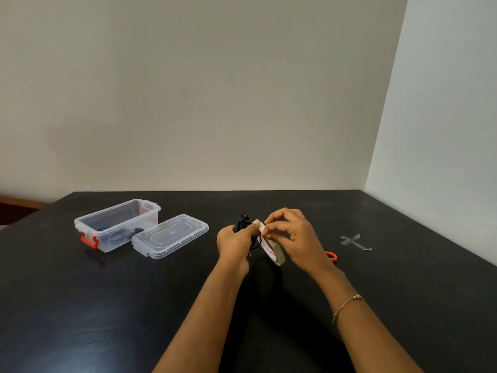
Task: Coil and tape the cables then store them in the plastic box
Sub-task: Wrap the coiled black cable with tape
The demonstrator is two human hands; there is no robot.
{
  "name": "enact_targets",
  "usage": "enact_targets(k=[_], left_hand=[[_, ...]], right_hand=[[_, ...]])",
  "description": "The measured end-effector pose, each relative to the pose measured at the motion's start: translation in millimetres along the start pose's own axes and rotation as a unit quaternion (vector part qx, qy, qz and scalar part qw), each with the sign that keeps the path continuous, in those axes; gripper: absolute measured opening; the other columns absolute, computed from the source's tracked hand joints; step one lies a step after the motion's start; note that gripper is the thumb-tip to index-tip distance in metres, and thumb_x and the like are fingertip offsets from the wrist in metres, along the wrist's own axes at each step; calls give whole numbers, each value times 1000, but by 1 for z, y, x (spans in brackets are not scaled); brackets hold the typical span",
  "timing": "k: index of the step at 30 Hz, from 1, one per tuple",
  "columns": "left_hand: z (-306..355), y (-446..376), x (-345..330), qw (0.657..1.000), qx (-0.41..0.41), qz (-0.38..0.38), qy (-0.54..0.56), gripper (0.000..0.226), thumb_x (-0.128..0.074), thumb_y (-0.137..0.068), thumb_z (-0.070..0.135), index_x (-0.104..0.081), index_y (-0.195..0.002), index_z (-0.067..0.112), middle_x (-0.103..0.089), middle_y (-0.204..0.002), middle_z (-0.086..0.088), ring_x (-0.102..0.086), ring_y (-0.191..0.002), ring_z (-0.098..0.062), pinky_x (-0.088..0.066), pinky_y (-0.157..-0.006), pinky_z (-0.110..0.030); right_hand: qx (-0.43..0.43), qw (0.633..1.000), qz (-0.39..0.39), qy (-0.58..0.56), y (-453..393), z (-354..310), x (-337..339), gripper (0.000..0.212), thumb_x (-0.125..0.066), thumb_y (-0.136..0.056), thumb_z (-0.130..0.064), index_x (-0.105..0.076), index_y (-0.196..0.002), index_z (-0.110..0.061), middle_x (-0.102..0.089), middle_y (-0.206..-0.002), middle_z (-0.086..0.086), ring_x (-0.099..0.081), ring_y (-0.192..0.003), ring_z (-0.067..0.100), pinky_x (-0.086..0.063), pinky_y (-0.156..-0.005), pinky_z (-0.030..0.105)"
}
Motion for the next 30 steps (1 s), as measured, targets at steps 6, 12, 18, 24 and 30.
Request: enact_targets(k=[6,12,18,24,30], left_hand=[[1,3,-4,999,-21,23,8,14,-67,-82,14,-58,-73,8,-58,-71,-5,-54,-65,-12,-40,-54,-22],[1,4,-5,999,-35,26,5,16,-64,-84,13,-63,-94,1,-60,-75,-5,-56,-63,-8,-38,-49,-17],[-3,-2,0,994,-83,-39,-57,17,-62,-87,23,-61,-91,6,-65,-84,-8,-58,-67,-10,-45,-57,-19],[-6,-2,3,974,-107,-185,-74,15,-67,-81,14,-58,-91,8,-58,-67,-1,-47,-51,-6,-40,-52,-17],[-2,2,-3,966,-120,-184,-136,23,-75,-73,9,-58,-88,14,-63,-84,-3,-61,-77,-12,-50,-64,-16]], right_hand=[[31,999,8,-13,0,-4,-3,13,-60,-84,-5,-71,-89,-8,-64,-90,0,-53,-93,11,-44,-80,17],[15,999,-1,-32,0,-7,-5,13,-54,-89,-1,-66,-91,-5,-60,-91,-1,-58,-91,15,-49,-81,22],[-36,998,25,-48,0,-7,-4,11,-54,-89,-4,-64,-91,-9,-59,-89,-5,-57,-88,7,-46,-77,9],[-57,994,92,-32,-2,1,6,9,-60,-85,-2,-67,-88,-6,-66,-87,6,-61,-80,11,-50,-72,13],[-68,994,77,-41,0,3,15,12,-63,-83,-3,-70,-87,-12,-68,-84,-2,-64,-80,9,-52,-73,16]])
Point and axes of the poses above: each hand's wrist, its own y-axis away from the middle knuckle, its own x-axis out of the back of the hand, z = x × y, the point moved 1 cm from there along -y, towards the middle knuckle
